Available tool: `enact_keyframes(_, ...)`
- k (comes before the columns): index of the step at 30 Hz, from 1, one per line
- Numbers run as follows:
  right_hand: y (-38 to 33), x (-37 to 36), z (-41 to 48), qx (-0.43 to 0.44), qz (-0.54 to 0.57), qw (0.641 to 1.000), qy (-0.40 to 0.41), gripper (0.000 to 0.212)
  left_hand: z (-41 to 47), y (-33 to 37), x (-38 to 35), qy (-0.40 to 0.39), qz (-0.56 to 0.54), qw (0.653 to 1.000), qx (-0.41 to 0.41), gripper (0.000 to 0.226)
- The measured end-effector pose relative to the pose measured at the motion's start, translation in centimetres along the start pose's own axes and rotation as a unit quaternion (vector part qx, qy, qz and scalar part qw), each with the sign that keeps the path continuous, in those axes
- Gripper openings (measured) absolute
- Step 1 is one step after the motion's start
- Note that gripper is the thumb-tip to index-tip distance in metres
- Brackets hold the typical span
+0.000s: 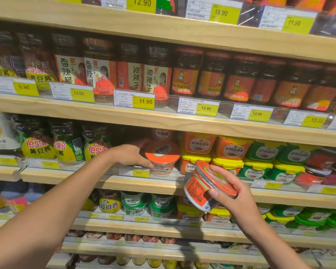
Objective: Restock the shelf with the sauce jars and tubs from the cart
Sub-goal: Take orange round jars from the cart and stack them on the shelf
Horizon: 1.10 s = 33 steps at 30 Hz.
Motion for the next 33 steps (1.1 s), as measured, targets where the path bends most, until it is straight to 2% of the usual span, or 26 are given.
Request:
enact_keyframes(7,-0.3,-1.0,-0.1,0.001,-0.006,1.000,-0.010,0.089,0.0,-0.9,0.6,0.040,-0.055,0.998,-0.014,0.026)
enact_keyframes(10,-0.4,-1.6,-0.1,0.005,-0.003,1.000,-0.014,0.080,-0.2,-1.1,0.1,0.045,-0.103,0.994,-0.005,0.030)
enact_keyframes(13,-0.5,-1.9,-0.1,0.002,0.002,1.000,-0.016,0.076,-0.5,-1.3,0.0,0.066,-0.162,0.985,-0.002,0.020)
enact_keyframes(14,-0.5,-1.9,-0.1,0.001,0.003,1.000,-0.018,0.075,-0.5,-1.3,-0.2,0.058,-0.172,0.983,-0.007,0.021)
enact_keyframes(15,-0.5,-2.0,0.0,0.000,0.003,1.000,-0.019,0.075,-0.6,-0.9,-0.3,0.049,-0.179,0.982,-0.021,0.033)
enact_keyframes(17,-0.7,-2.2,0.1,-0.001,0.005,1.000,-0.023,0.074,-0.8,0.0,-0.8,0.034,-0.141,0.987,-0.062,0.057)
enact_keyframes(20,-0.8,-2.6,0.2,-0.001,0.011,1.000,-0.027,0.073,-1.0,1.1,-1.1,0.051,-0.088,0.992,-0.079,0.049)
enact_keyframes(24,-0.8,-2.5,0.3,-0.001,0.022,0.999,-0.025,0.072,-0.9,0.7,-0.5,0.068,-0.051,0.993,-0.081,0.080)
enact_keyframes(28,-1.1,-2.2,0.2,0.002,0.025,0.999,-0.020,0.072,-0.9,0.3,-0.3,0.054,-0.065,0.994,-0.071,0.077)
enact_keyframes(31,-1.2,-1.8,0.2,0.005,0.029,0.999,-0.014,0.070,-0.9,-0.1,-0.1,0.046,-0.079,0.994,-0.062,0.062)
enact_keyframes(33,-1.4,-1.6,0.1,0.008,0.025,1.000,-0.012,0.069,-1.0,-0.2,-0.1,0.039,-0.093,0.993,-0.066,0.068)
Point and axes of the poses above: each hand's wrist, its own z-axis towards the middle knuckle, its own x-axis out of the back of the hand, y = z × x, the point moved 7 cm from there along z, towards the middle knuckle, and after that the axes turned 1 degree about y, right-handed, at the moved point
